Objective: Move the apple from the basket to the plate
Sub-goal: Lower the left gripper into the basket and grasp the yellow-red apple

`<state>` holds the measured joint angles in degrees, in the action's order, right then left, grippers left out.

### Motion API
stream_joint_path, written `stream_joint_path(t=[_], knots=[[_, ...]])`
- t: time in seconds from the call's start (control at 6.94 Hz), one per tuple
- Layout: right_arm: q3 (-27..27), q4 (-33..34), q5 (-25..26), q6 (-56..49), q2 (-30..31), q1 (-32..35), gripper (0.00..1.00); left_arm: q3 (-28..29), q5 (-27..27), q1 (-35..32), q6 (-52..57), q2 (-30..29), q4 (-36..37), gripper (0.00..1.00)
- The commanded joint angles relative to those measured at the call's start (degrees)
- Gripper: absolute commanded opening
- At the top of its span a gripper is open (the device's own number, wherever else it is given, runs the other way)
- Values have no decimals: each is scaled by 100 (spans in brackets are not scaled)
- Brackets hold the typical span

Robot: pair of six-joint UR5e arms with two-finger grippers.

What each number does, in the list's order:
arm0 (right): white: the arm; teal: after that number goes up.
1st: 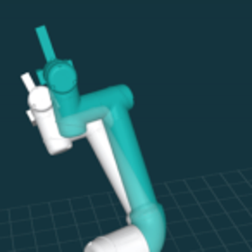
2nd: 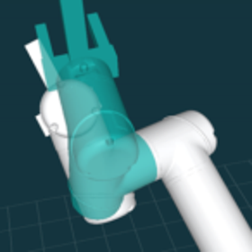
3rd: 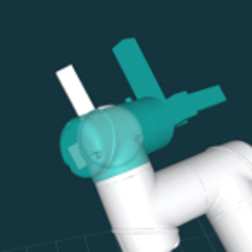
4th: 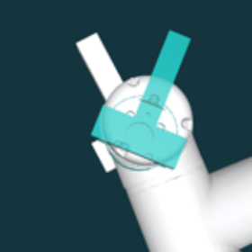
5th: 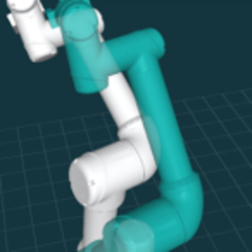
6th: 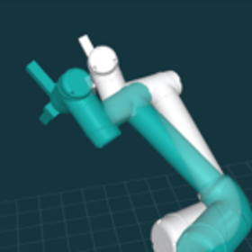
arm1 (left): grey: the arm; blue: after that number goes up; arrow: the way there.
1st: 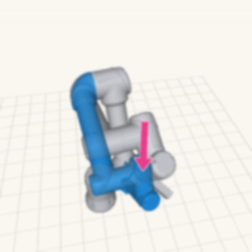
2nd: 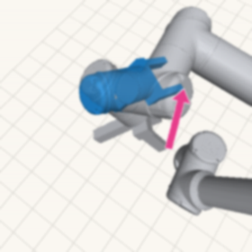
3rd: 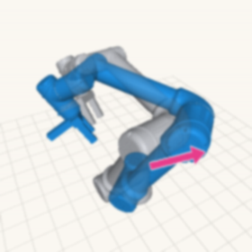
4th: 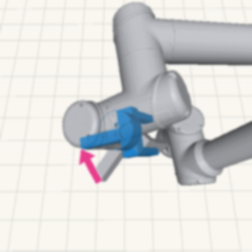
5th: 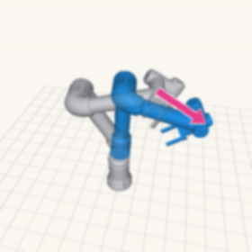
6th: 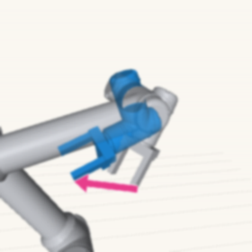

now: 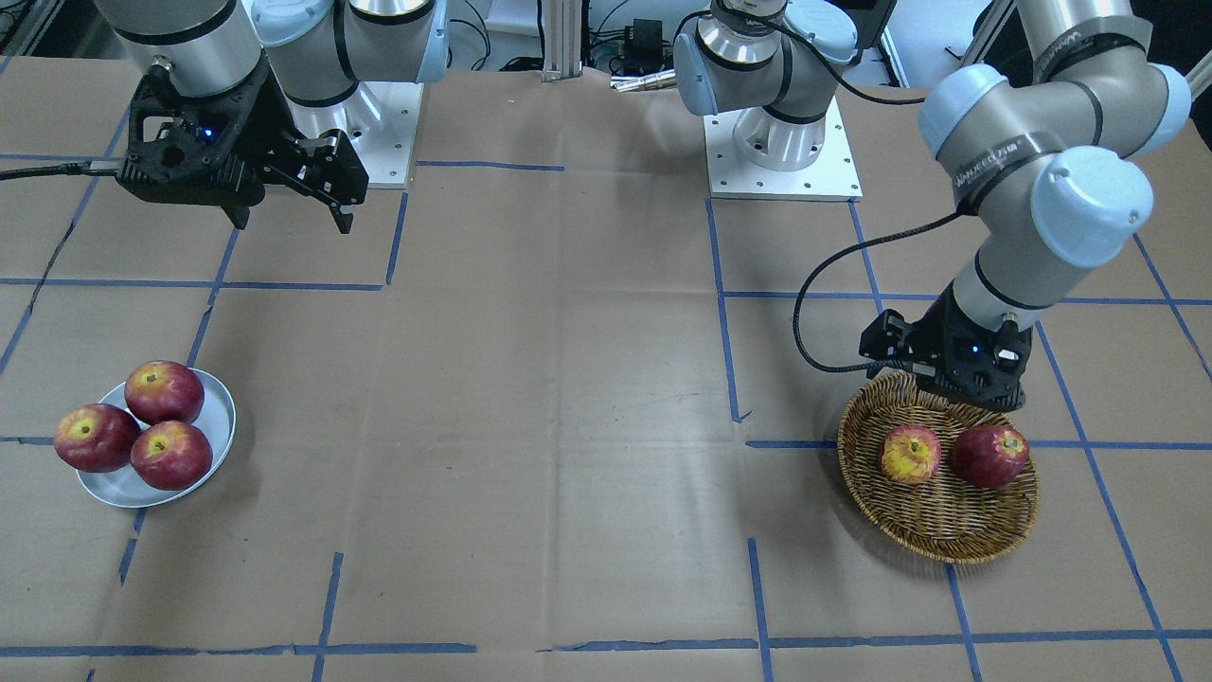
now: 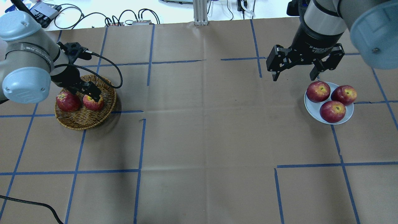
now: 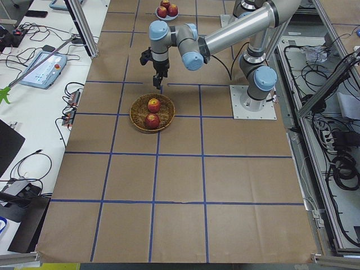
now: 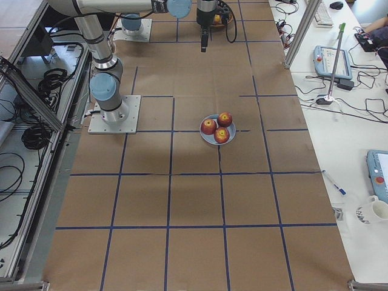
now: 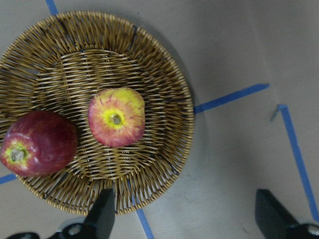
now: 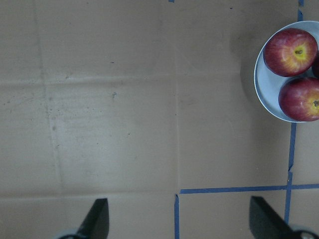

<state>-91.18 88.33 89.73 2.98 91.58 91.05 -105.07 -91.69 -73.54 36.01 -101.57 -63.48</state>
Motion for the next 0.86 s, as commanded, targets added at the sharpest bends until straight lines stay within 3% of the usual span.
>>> stream_joint_path(t=[0.0, 0.72], knots=[[3, 0, 1, -8, 0, 0, 100, -74, -24, 103, 255, -782, 1015, 99], [4, 0, 1, -8, 0, 0, 100, -23, -33, 120, 451, -1276, 1145, 99]])
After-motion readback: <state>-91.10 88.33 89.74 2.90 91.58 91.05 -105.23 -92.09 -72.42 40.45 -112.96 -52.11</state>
